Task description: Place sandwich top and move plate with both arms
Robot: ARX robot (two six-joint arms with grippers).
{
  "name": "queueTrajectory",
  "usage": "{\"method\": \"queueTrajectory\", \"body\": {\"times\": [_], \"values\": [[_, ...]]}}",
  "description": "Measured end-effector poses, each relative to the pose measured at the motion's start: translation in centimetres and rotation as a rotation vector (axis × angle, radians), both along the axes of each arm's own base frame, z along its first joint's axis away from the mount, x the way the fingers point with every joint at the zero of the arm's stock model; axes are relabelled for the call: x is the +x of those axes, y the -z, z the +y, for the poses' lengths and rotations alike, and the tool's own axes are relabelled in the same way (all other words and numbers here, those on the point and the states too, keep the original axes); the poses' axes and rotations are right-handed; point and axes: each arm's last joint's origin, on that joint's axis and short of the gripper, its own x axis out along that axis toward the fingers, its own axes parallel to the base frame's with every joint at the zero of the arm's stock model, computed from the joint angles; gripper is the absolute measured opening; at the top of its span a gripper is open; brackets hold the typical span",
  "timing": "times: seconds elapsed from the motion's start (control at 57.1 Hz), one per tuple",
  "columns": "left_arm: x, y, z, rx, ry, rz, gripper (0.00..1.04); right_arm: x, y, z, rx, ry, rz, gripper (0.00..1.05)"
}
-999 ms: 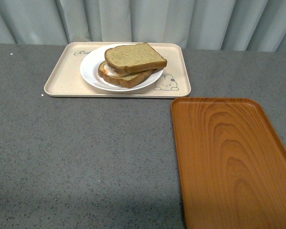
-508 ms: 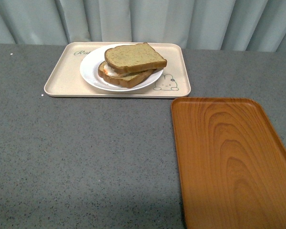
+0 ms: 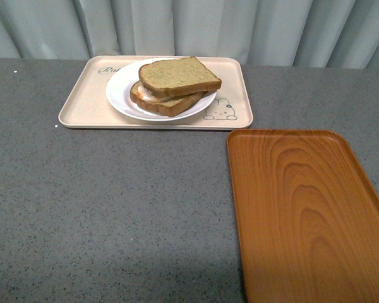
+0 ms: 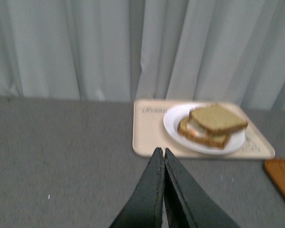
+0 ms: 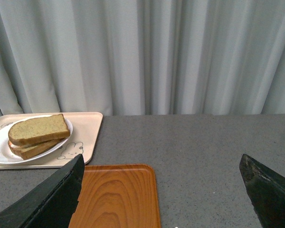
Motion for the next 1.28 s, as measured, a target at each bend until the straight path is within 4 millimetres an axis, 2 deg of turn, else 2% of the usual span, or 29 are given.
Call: {"method": "queueTrajectory", "body": {"times": [0.105, 0.158, 0.298, 0.543, 0.613, 0.684, 1.28], "values": [[-0.55, -0.05, 0.0, 0.0, 0.0, -0.019, 0.04, 0.0, 0.0, 0.0, 0.0, 0.0, 0.0, 0.96], [-0.58, -0.05, 0.0, 0.0, 0.0, -0.021, 0.18, 0.0, 0.0, 0.0, 0.0, 0.0, 0.0, 0.96], [-0.59, -0.05, 0.0, 0.0, 0.0, -0.021, 0.46, 0.0, 0.0, 0.0, 0.0, 0.0, 0.0, 0.96], [-0.6, -0.06, 0.0, 0.0, 0.0, -0.022, 0.86, 0.0, 0.0, 0.0, 0.0, 0.0, 0.0, 0.96], [-0.6, -0.06, 0.0, 0.0, 0.0, -0.022, 1.0, 0.0, 0.0, 0.0, 0.0, 0.0, 0.0, 0.96], [-0.6, -0.06, 0.0, 0.001, 0.0, -0.022, 0.98, 0.0, 0.0, 0.0, 0.0, 0.0, 0.0, 0.96], [-0.6, -0.06, 0.0, 0.001, 0.001, -0.022, 0.98, 0.0, 0.0, 0.0, 0.0, 0.0, 0.0, 0.96]]}}
